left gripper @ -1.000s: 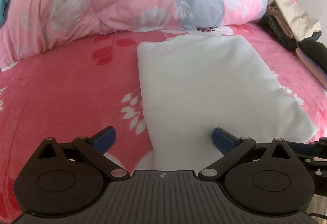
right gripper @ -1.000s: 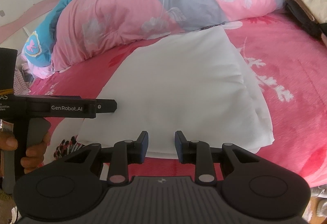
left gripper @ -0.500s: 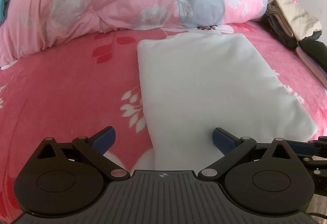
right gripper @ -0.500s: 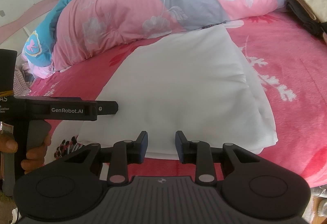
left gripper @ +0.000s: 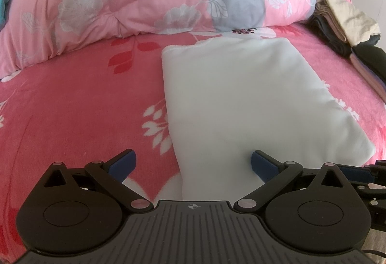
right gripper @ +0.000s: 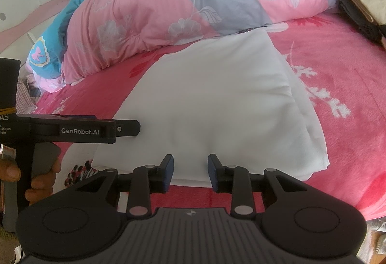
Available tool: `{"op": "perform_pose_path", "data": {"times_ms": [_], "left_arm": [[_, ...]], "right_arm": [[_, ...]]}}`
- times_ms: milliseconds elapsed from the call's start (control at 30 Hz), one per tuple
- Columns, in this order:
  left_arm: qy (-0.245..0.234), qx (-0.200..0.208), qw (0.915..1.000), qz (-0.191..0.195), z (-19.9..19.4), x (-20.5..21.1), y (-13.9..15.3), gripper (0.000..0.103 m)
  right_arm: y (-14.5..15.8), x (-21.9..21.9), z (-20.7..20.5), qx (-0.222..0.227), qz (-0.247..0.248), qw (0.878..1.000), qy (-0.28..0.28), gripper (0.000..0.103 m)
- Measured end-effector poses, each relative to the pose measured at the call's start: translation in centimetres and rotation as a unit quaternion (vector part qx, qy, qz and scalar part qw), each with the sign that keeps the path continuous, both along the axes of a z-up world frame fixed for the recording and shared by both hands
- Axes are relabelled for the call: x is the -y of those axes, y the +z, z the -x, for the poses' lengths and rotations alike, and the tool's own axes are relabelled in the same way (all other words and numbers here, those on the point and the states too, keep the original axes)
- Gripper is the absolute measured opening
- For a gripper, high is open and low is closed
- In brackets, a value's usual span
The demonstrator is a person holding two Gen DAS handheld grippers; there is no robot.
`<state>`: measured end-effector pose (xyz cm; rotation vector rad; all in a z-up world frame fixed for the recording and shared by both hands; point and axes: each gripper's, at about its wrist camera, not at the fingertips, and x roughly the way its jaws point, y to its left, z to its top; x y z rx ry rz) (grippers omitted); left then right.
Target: Fold clothes
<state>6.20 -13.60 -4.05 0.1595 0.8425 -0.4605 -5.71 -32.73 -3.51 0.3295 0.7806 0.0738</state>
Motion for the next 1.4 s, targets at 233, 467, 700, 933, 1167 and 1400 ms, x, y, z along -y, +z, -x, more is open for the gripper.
{"op": "perform_pose_path", "data": {"times_ms": [233,467,700,933,1167,1400], "left_arm": [[-0.002,0.002,1.0000,0.001,0.0,-0.1,-0.2,0.103],[-0.005,-0.008,0.9999,0.009,-0.1,-0.4,-0.6,0.103],[-0.004,-0.013,0.9998,0.016,0.0,-0.6,-0.9,0.103],[-0.004,-0.015,0.9997,0.020,0.1,-0.7,-1.2,0.103],[-0.004,-0.019,0.9995,0.026,0.1,-0.8,-1.3,0.103],[-0.003,-0.021,0.9993,0.032,0.1,-0.9,-1.3,0.103]], "right_arm": [[0.0,0.0,0.0,0.003,-0.001,1.000,-0.003,0.033],[-0.2,0.9,-0.6,0.017,-0.002,0.999,-0.027,0.033],[-2.0,0.4,-1.3,0.046,0.032,0.997,-0.046,0.034],[-2.2,-1.6,-0.8,0.062,0.095,0.993,-0.029,0.041],[-2.3,-1.5,-0.8,0.063,0.086,0.994,-0.034,0.042],[-2.3,-1.4,-0.8,0.062,0.082,0.994,-0.036,0.043]]}}
